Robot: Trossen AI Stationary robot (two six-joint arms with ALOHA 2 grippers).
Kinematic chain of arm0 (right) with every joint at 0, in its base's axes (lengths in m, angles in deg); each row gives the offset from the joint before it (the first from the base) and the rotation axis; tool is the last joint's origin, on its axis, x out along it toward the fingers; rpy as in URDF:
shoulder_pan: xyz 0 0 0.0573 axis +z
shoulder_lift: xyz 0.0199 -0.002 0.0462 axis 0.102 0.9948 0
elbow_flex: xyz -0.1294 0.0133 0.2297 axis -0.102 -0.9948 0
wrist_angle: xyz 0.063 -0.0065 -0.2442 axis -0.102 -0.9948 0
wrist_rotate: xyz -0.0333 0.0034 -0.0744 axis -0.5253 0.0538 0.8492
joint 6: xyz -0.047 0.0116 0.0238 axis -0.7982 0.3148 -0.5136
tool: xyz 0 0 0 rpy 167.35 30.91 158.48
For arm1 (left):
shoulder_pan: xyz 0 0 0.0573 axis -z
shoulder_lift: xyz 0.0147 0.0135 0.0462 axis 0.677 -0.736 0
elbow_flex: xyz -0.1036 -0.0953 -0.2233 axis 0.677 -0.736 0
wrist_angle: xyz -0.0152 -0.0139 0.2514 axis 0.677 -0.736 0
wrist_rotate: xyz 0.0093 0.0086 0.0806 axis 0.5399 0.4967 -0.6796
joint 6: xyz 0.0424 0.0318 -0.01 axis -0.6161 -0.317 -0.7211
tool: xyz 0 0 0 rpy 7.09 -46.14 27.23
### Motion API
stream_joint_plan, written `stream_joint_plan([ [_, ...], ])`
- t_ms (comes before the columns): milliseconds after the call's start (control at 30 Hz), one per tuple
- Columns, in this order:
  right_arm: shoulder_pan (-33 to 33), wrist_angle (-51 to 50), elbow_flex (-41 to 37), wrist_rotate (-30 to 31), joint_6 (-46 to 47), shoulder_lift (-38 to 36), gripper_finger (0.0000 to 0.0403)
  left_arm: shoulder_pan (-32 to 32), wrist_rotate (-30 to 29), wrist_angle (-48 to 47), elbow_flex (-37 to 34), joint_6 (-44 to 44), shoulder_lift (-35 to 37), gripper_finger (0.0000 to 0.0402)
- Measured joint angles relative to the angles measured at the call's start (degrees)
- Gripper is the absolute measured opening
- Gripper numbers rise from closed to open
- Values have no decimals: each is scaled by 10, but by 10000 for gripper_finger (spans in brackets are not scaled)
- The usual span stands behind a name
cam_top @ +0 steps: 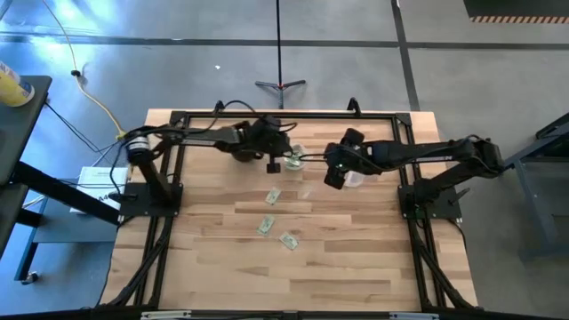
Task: Pick and place items into bin
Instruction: Put the light green stevia packet into the left transparent bin
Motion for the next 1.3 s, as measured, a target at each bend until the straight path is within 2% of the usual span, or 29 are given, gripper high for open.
stream_joint_plan([
  [200, 0, -22, 0, 36, 33, -35, 249, 0, -1, -34, 60, 1, -79, 36],
  [367, 0, -53, 0, 46, 55, -51, 248, 0, -18, -132, 87, 1, -88, 81],
  [467, 0, -55, 0, 46, 55, -51, 248, 0, -22, -152, 83, 1, -92, 89],
  [600, 0, -33, 0, 47, 42, -51, 248, 2, -25, -148, 88, 6, -89, 83],
  [700, 0, -20, 0, 44, 36, -51, 248, 9, -68, -157, 101, 19, -82, 84],
  [933, 0, -16, 0, 36, 34, -50, 248, 20, -58, -199, 150, 30, -41, 110],
  [1100, 0, -6, 0, 20, 16, -50, 248, 32, -69, -298, 150, 71, -15, 131],
  [1167, 0, 4, 0, -2, -5, -44, 248, 44, -44, -346, 148, 100, -2, 138],
  [1300, 0, 30, 0, -38, -60, -24, 248, 78, 66, -385, 114, 135, 8, 147],
])
